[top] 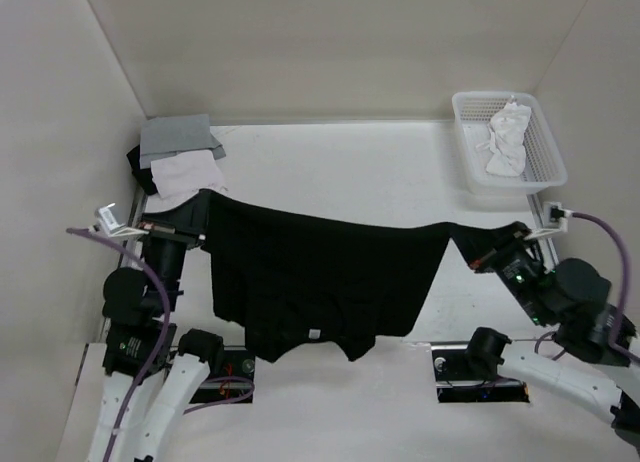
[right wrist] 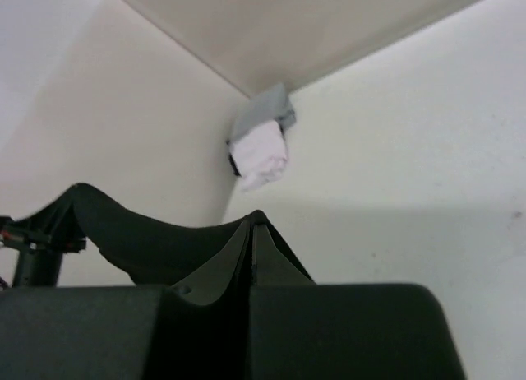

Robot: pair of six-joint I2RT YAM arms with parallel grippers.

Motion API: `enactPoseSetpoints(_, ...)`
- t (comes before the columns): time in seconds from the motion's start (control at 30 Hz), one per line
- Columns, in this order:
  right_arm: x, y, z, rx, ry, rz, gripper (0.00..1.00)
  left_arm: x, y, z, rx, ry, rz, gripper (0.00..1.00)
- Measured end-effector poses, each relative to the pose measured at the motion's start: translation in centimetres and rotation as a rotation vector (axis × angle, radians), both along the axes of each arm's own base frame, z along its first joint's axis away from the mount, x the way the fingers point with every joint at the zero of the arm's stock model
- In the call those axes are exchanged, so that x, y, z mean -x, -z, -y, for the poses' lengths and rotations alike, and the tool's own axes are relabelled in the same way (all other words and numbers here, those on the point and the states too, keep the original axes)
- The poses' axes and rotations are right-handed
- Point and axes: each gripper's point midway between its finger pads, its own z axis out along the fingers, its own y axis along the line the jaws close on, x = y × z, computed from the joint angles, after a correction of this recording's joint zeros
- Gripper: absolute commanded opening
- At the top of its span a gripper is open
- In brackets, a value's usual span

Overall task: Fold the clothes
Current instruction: Fold the tank top

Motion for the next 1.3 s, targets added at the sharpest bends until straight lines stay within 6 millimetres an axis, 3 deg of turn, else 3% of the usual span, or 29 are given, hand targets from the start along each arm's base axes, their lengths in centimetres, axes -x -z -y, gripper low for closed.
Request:
enactPoseSetpoints(0.1,-2.0,3.5,-2.4,0.122,0.014,-0.072,0.01,-3.3,5.5,0.7,-0.045,-0.012,-0.145,0.01)
enactPoseSetpoints(0.2,-6.0,9.7,-4.3,0.276,0.059,-0.188,0.01,-7.5,13.3,1.4,-0.105,-0.029,-0.357,0.01)
enactPoseSetpoints(0.27,-9.3,14.2,-4.3,0.334,0.092,-0.284,0.01,-9.8,18.4,1.2,-0.137,-0.052,-0.492,0.01)
enactPoseSetpoints(0.37,-14.0,20.5,-2.5,0.369,0.15,-0.447,0.01,-12.9,24.8,0.6,-0.169,-0.088,-0.665,0.01)
enactPoseSetpoints(0.5,-19.2,24.6,-1.9,0.36,0.157,-0.554,0.0,-17.0,29.6,0.8,-0.189,-0.104,-0.774,0.01)
enactPoseSetpoints(0.57,-22.2,24.9,-2.4,0.35,0.144,-0.561,0.0,-19.5,30.3,0.9,-0.187,-0.109,-0.787,0.01)
enactPoseSetpoints(0.67,-26.7,23.5,-2.9,0.315,0.136,-0.515,0.0,-23.4,29.6,0.8,-0.164,-0.114,-0.753,0.01)
enactPoseSetpoints(0.73,-28.2,22.1,-2.9,0.292,0.137,-0.476,0.0,-24.9,28.5,0.4,-0.139,-0.118,-0.714,0.01)
enactPoseSetpoints(0.83,-28.3,20.4,-2.7,0.275,0.138,-0.434,0.01,-25.1,26.8,-0.1,-0.11,-0.121,-0.665,0.02)
enactPoseSetpoints(0.93,-26.6,19.2,-2.4,0.261,0.131,-0.39,0.01,-23.2,25.4,-0.1,-0.085,-0.115,-0.614,0.02)
enactPoseSetpoints(1.07,-21.9,19.0,-2.0,0.239,0.118,-0.36,0.01,-19.0,24.3,-0.2,-0.058,-0.095,-0.553,0.03)
enactPoseSetpoints(1.3,-16.1,20.9,-2.0,0.228,0.081,-0.347,0.02,-13.6,25.4,-1.0,-0.039,-0.076,-0.518,0.04)
